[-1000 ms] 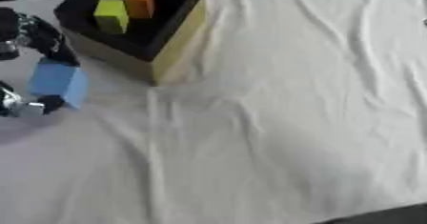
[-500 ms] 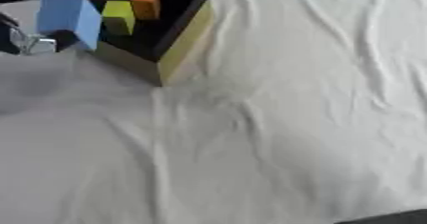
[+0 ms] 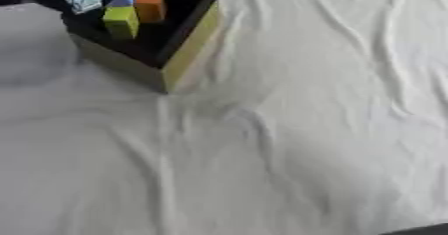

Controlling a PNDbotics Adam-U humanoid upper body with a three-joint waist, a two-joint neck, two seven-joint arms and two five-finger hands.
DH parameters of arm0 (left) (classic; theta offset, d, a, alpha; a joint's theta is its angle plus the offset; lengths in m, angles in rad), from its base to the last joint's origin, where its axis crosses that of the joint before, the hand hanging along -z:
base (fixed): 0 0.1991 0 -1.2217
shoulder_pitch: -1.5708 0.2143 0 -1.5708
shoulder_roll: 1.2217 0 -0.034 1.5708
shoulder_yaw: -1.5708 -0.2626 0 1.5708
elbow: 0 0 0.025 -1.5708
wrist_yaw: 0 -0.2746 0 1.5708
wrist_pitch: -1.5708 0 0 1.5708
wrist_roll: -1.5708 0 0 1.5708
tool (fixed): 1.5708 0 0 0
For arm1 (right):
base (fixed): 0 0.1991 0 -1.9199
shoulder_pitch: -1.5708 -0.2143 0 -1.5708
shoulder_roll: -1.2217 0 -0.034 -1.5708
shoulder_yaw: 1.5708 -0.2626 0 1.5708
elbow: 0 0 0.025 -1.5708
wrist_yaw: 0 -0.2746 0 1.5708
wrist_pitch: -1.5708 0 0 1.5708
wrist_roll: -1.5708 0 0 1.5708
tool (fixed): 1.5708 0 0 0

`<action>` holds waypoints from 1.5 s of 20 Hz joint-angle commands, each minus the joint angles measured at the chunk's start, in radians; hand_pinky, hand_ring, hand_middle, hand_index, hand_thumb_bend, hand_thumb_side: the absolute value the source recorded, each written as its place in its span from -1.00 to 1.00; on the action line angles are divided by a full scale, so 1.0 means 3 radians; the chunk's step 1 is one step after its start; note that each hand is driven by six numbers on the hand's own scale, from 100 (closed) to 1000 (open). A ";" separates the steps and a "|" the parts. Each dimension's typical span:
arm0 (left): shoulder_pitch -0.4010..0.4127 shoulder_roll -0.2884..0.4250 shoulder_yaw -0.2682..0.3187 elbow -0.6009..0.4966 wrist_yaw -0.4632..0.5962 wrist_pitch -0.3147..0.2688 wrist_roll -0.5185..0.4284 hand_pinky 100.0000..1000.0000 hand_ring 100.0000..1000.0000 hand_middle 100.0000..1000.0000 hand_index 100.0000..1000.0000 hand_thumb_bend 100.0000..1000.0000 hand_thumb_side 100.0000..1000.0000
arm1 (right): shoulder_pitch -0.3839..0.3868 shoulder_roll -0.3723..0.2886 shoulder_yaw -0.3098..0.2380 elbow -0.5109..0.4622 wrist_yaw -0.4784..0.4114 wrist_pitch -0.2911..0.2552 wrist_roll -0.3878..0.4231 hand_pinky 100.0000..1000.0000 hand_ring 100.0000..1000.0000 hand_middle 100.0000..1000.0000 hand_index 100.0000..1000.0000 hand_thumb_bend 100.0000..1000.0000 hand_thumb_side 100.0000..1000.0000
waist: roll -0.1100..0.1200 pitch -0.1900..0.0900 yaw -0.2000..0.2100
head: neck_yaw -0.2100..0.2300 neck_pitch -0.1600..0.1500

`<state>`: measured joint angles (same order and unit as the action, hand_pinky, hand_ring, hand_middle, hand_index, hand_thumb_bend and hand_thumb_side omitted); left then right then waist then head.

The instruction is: Pick up objects on the table and place them in the box.

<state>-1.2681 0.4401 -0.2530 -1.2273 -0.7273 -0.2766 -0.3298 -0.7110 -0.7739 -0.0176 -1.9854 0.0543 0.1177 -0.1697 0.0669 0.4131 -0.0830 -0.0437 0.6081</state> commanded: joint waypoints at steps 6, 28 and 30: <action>-0.0164 -0.0099 0.0095 0.0323 -0.0448 -0.0149 0.0446 0.14 0.11 0.00 0.16 -0.85 -0.35 | -0.0161 -0.0023 0.0016 -0.0049 -0.0020 -0.0028 0.0074 0.58 0.58 0.31 0.54 -1.00 0.56 | 0.0018 0.0008 -0.0171 | 0.0419 -0.0179; -0.0036 -0.0034 0.0138 0.0349 -0.0771 -0.0189 0.0450 0.33 0.52 0.48 0.62 0.01 0.13 | -0.0103 -0.0007 -0.0018 -0.0049 -0.0055 -0.0019 0.0069 0.59 0.58 0.32 0.55 -1.00 0.56 | 0.0042 -0.0055 -0.0178 | 0.0200 -0.0111; -0.0009 0.0002 0.0143 0.0249 -0.0665 -0.0167 0.0505 0.32 0.51 0.48 0.60 -0.02 0.12 | -0.0087 -0.0012 -0.0027 -0.0049 -0.0056 -0.0017 0.0058 0.59 0.58 0.32 0.55 -1.00 0.55 | 0.0042 -0.0067 -0.0164 | 0.0180 -0.0092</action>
<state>-1.2538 0.4067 -0.2240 -1.1225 -0.9436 -0.3304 -0.1905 -0.7285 -0.7590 -0.0114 -1.9854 0.0451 0.1112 -0.1474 0.0871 0.4256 -0.1327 0.0142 0.5725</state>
